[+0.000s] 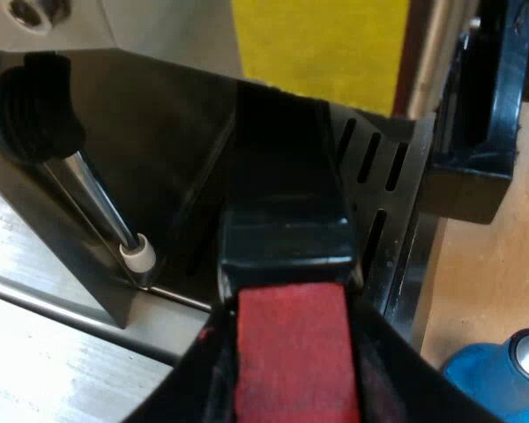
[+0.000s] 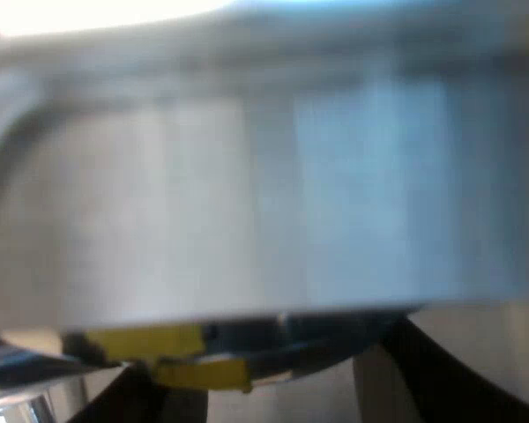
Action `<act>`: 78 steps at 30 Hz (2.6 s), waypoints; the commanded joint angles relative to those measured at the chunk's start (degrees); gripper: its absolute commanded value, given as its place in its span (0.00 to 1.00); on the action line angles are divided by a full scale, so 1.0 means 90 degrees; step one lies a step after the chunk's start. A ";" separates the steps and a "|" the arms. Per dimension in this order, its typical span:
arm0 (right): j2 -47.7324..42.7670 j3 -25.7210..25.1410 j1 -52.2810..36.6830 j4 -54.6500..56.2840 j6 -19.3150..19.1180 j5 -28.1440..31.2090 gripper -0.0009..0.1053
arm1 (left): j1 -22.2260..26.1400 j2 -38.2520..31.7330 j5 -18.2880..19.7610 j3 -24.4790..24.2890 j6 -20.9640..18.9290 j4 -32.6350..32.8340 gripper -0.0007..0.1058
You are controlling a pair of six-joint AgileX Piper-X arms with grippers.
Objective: Put the handle in the coffee machine
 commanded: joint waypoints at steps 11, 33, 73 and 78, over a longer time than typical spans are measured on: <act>-0.0001 -0.0040 -0.0093 -0.1054 -0.0631 -0.0053 0.39 | 0.0004 -0.0175 0.0760 -0.0091 0.0192 0.0165 0.01; -0.0001 -0.0088 -0.0093 -0.1180 -0.0617 -0.0053 0.39 | 0.0004 -0.0175 0.0542 -0.0091 0.0179 0.0165 0.54; -0.0001 -0.0131 -0.0093 -0.1180 -0.0617 -0.0053 0.39 | 0.0004 -0.0190 -0.0010 -0.0938 -0.0381 -0.0122 0.47; -0.0001 -0.0131 -0.0093 -0.1180 -0.0617 -0.0053 0.39 | 0.0004 -0.0190 -0.0027 -0.1126 -0.0381 0.0018 0.21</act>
